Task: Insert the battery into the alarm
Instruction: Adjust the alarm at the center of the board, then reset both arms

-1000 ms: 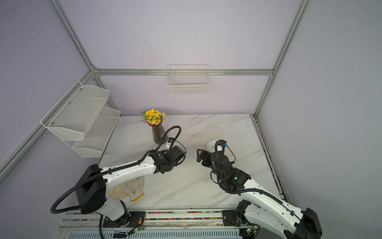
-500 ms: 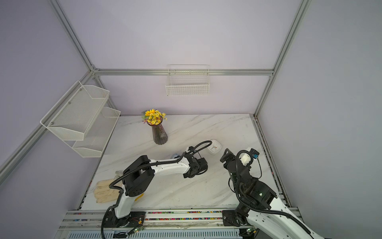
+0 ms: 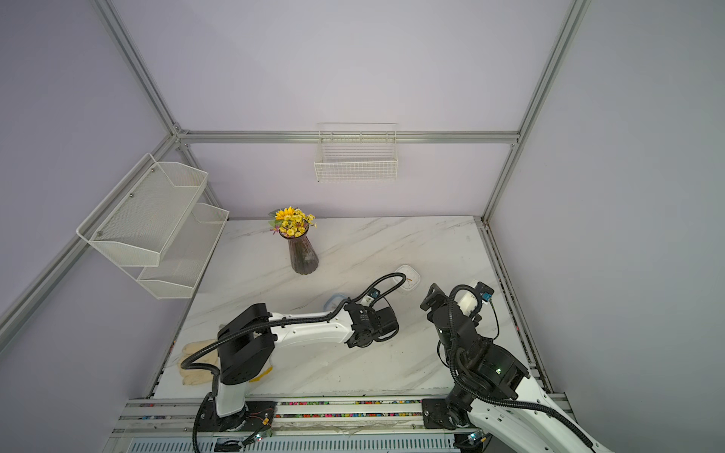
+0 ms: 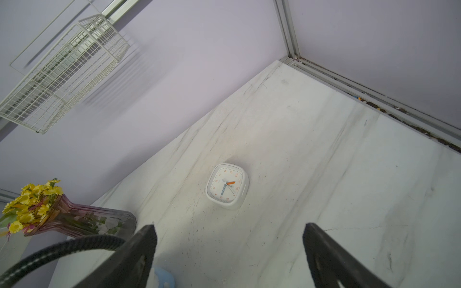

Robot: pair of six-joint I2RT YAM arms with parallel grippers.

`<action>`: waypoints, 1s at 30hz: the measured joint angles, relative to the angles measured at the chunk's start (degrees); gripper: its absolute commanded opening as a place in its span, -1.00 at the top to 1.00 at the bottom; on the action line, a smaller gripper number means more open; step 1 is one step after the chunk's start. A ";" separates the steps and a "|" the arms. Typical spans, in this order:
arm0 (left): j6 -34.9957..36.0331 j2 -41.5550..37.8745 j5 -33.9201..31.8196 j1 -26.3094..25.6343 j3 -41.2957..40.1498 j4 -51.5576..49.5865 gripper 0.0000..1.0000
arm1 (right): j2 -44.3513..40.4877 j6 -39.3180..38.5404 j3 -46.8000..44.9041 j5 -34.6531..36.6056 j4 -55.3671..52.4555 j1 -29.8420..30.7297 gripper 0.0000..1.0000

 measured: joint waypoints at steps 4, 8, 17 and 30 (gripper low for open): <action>4.92 -11.08 4.85 0.04 -6.95 11.28 -0.77 | -1.01 -4.42 -0.24 -2.69 4.22 0.00 -0.89; 10.36 -24.79 5.79 0.04 -17.46 24.52 -1.00 | -1.29 -8.79 -1.36 -4.83 9.64 0.00 -0.89; 15.72 -56.43 2.54 10.84 -43.95 45.18 -1.00 | 7.69 -18.84 -4.46 -4.33 22.08 0.00 -0.94; 12.55 -68.74 -4.66 33.14 -56.78 41.59 -1.00 | 19.32 -43.15 -18.34 -0.39 56.43 -0.85 -0.95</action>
